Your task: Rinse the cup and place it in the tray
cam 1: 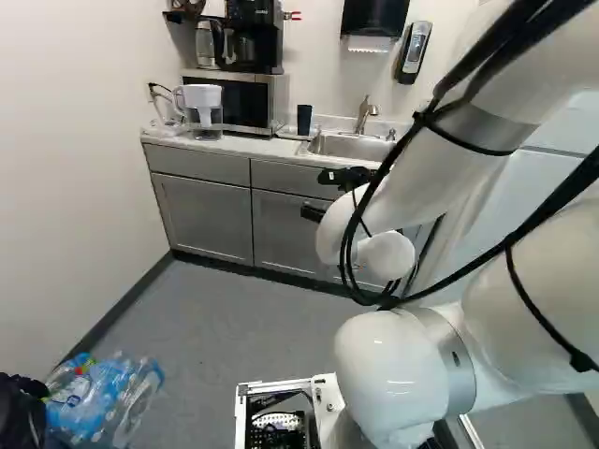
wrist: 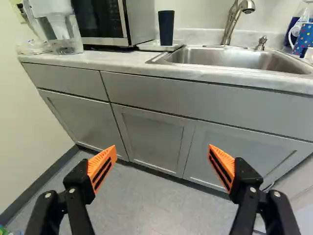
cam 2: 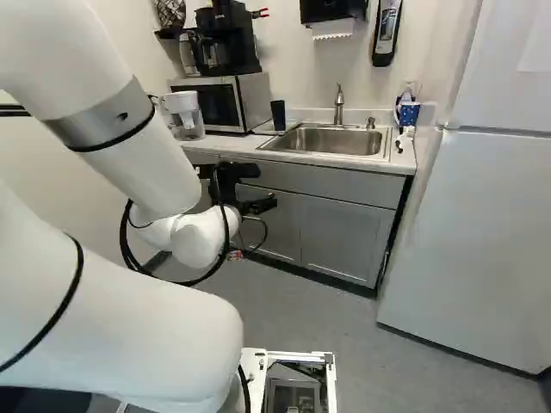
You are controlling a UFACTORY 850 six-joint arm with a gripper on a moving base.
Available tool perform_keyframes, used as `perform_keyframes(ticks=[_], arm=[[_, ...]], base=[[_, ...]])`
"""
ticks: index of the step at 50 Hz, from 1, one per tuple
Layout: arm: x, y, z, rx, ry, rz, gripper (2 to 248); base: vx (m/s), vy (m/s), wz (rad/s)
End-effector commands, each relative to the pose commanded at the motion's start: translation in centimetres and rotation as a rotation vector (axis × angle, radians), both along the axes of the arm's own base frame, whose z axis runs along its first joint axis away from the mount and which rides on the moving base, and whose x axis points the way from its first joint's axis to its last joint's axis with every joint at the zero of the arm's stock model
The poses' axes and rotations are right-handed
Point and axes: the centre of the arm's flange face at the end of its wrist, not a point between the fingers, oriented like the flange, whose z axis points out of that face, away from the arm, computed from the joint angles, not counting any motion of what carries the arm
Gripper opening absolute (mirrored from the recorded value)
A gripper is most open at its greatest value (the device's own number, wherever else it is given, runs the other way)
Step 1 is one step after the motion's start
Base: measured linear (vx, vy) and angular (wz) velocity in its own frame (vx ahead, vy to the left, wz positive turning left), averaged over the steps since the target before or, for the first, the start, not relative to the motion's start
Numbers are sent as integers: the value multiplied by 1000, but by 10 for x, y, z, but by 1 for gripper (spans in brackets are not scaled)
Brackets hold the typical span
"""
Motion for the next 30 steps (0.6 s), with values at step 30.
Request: perform_keyframes(ticks=[30], arm=[[0, 0, 0, 0, 0, 0, 247]], base=[[0, 0, 0]])
